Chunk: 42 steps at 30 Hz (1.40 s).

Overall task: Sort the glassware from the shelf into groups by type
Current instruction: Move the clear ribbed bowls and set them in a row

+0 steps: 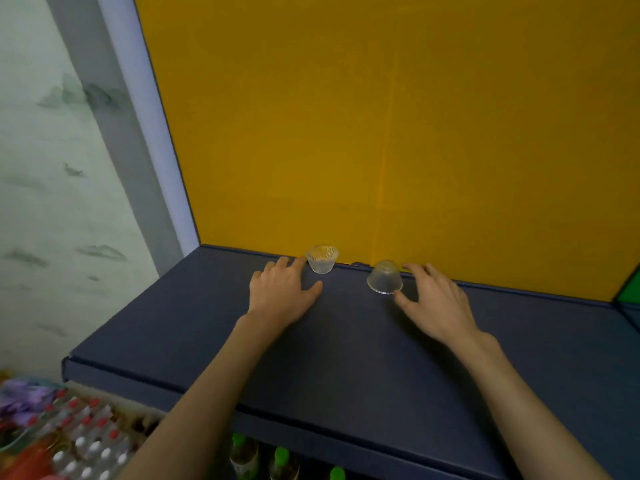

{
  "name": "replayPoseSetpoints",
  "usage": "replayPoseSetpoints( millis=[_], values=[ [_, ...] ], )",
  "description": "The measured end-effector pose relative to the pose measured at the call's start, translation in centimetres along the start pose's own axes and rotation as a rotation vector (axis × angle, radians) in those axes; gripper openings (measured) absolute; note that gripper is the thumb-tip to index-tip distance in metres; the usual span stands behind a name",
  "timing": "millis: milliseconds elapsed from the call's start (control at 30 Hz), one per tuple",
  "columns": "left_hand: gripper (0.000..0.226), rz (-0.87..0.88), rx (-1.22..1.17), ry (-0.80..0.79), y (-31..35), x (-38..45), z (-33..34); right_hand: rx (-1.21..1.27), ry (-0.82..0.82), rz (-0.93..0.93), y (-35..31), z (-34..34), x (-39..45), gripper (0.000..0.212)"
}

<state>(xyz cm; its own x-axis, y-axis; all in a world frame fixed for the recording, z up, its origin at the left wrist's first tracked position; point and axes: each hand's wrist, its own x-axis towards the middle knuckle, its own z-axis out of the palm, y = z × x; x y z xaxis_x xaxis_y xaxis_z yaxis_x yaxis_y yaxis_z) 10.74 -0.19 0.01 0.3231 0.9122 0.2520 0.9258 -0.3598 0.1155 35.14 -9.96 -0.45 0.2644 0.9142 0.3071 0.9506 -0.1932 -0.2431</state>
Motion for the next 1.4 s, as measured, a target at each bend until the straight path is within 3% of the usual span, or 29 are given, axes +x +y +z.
replayPoseSetpoints(
  millis=[433, 633, 833, 1067, 1400],
  values=[
    [0.080, 0.078, -0.213, 0.021, -1.5, 7.1, 3.6, -0.041, -0.038, 0.188, -1.6, 2.8, 1.8, 0.058],
    [0.062, 0.000, -0.447, -0.003, -1.0, 8.4, 5.0, 0.019, -0.025, 0.234, -1.8, 3.7, 2.2, 0.061],
    [0.069, -0.133, -0.702, -0.047, -1.1, 8.0, 4.2, 0.041, 0.003, 0.252, -2.1, 4.0, 3.5, 0.072],
    [0.075, -0.080, -0.931, 0.025, -2.4, 6.9, 3.2, 0.113, -0.011, 0.283, -2.2, 4.6, 4.7, 0.072],
    [0.077, -0.052, -0.979, 0.035, -3.3, 6.0, 2.4, 0.319, -0.012, 0.424, -3.0, 5.4, 4.7, 0.065]
  ],
)
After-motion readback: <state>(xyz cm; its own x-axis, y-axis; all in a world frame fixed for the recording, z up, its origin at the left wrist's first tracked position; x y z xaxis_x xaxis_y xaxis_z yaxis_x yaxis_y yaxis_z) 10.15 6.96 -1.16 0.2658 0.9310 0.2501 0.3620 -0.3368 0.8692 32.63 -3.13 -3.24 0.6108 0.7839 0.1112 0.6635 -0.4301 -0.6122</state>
